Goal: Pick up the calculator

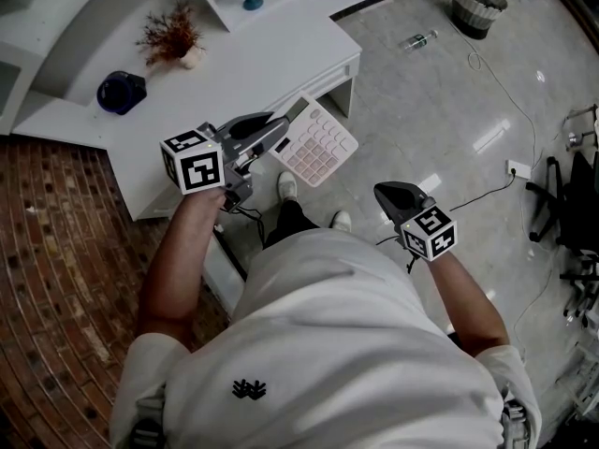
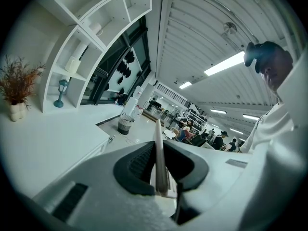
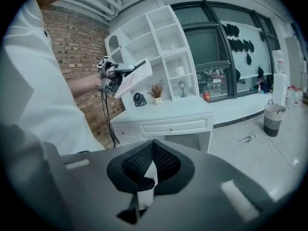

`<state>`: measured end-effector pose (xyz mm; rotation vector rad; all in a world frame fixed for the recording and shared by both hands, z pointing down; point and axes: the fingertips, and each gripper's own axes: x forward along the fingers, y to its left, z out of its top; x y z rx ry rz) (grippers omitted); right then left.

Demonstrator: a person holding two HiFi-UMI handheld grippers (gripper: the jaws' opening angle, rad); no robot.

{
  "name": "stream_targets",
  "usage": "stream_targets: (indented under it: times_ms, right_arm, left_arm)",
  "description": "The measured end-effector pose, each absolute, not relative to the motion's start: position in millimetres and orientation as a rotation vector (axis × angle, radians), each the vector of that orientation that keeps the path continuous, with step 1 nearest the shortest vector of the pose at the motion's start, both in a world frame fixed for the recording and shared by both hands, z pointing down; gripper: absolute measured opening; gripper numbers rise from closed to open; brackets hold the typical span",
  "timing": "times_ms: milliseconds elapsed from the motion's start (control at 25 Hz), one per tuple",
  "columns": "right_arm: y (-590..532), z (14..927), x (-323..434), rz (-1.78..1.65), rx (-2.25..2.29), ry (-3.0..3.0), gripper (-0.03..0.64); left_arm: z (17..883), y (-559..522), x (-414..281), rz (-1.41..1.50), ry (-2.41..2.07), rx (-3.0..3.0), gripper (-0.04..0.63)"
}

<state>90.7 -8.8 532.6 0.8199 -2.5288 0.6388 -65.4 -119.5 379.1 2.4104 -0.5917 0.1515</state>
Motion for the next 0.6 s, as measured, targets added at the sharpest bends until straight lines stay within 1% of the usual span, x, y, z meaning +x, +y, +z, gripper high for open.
stream_targets:
  times_ms: [600]
  right_arm:
    - [11.4,537.7,98.5,0.621,0.851,-2.534,0.011]
  left_arm:
    - [385.0,-100.3,-53.4,0.187,-0.541,2.437,0.055]
